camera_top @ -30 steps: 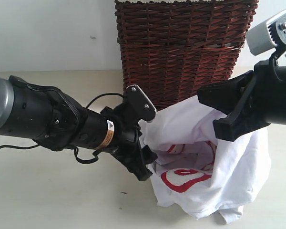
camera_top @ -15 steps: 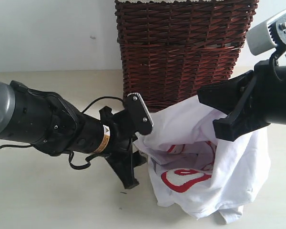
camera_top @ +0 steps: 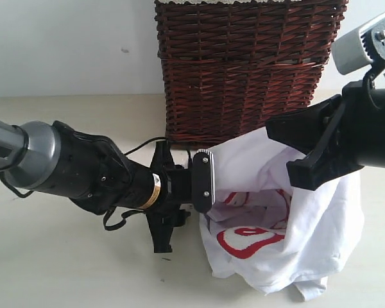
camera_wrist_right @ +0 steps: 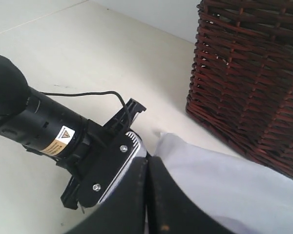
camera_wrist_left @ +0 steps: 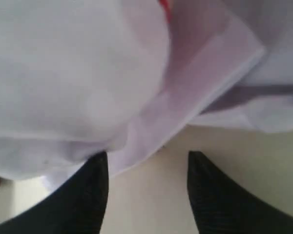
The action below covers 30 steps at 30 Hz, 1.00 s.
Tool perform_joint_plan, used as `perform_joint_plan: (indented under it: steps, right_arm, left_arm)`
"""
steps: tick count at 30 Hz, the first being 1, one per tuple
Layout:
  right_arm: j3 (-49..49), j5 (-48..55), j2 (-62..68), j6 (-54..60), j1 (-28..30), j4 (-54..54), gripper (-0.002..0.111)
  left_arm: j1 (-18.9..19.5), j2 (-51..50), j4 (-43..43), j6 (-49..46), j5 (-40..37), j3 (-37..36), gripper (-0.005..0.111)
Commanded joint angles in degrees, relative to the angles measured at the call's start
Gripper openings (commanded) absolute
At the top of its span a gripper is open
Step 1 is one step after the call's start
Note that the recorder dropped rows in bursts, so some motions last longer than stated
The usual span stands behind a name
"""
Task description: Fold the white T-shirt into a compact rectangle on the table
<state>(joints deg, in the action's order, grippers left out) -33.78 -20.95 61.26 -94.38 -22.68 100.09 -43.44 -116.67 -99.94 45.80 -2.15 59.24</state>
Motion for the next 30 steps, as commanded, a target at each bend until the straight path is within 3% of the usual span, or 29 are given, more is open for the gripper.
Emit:
perform_joint_plan:
  steps: [1,4,7,13,20,30]
  right_arm:
    - [0.2,0.2,-0.3,0.1,0.0,-0.1,0.0]
    - [0.2,0.2,-0.3,0.1,0.0,-0.1,0.0]
    - [0.2,0.2,-0.3,0.1,0.0,-0.1,0.0]
    - [0.2,0.2,-0.3,0.1,0.0,-0.1,0.0]
    - [0.2,0.5,-0.3,0.3,0.0,-0.1,0.0]
    - [0.2,1.0,-0.3,0.3,0.0,-0.1,0.0]
  left_arm:
    - [-0.1,-1.3,0.0,0.4,1.3,2.4,0.05]
    - [-0.1,-1.3,0.0,0.4,9.0,3.4,0.047]
    - [-0.1,-1.3,0.0,-1.0,14.7,3.6,0.034]
    - [-0.1,0.0,0.0,3.1,7.0,3.3,0.0]
    - [-0.1,8.4,0.0,3.1,-0.8,1.2,0.0]
    - [1.6,23.3,0.0,-2.2,-5.1,-4.3,0.0]
